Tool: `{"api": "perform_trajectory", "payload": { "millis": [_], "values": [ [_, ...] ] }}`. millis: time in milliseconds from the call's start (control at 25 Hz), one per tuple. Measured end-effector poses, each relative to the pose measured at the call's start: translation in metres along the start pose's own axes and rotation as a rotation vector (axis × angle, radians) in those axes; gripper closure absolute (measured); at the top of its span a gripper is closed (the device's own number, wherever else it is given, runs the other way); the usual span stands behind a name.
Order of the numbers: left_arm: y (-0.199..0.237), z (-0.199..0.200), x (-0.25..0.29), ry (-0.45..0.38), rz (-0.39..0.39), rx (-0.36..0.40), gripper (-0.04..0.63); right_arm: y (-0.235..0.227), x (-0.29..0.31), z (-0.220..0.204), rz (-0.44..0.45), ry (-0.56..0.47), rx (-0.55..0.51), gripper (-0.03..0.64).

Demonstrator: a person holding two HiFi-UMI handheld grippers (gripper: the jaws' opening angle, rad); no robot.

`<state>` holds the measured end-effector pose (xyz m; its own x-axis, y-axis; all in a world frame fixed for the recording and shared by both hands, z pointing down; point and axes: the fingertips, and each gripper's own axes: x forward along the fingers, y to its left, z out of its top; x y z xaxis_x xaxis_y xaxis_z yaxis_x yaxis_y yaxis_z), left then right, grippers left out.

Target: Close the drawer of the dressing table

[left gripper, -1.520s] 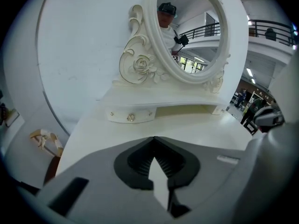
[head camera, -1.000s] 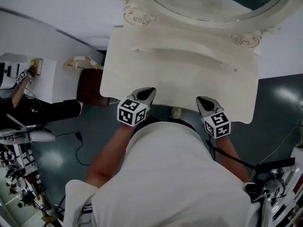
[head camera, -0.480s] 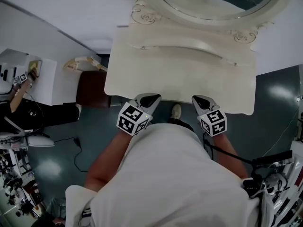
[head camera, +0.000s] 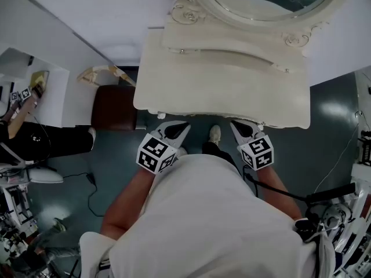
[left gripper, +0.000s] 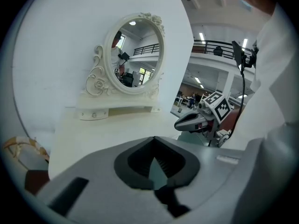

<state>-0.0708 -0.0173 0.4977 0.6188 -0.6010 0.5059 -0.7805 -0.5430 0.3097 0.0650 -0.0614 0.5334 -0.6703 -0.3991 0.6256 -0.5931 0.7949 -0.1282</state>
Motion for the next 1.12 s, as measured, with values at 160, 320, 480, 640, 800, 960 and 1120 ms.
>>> {"api": "perform_trajectory", "payload": {
  "millis": [160,320,480,640,800,960,1120],
  "values": [
    [-0.005,-0.009,-0.025,-0.019,-0.016,0.016,0.592,0.032,-0.005,-0.005,-0.013,0.001,-0.006,0.617],
    [-0.006,-0.025,-0.045,-0.031,-0.024,0.023,0.592,0.058,-0.005,-0.01,-0.026,-0.005,-0.02,0.615],
    [-0.006,-0.036,-0.062,-0.036,-0.025,0.019,0.592,0.078,-0.008,-0.012,-0.035,-0.003,-0.033,0.617],
    [-0.007,-0.044,-0.074,-0.041,-0.019,0.013,0.592,0.093,-0.011,-0.014,-0.035,0.001,-0.047,0.617],
    [-0.007,-0.049,-0.082,-0.046,-0.02,0.01,0.592,0.104,-0.011,-0.015,-0.035,0.003,-0.052,0.617],
    [-0.005,-0.056,-0.088,-0.049,-0.015,0.005,0.592,0.113,-0.008,-0.018,-0.031,0.007,-0.06,0.617],
    [-0.005,-0.06,-0.092,-0.053,-0.004,-0.001,0.592,0.118,-0.007,-0.019,-0.024,0.01,-0.069,0.617]
  ]
}}
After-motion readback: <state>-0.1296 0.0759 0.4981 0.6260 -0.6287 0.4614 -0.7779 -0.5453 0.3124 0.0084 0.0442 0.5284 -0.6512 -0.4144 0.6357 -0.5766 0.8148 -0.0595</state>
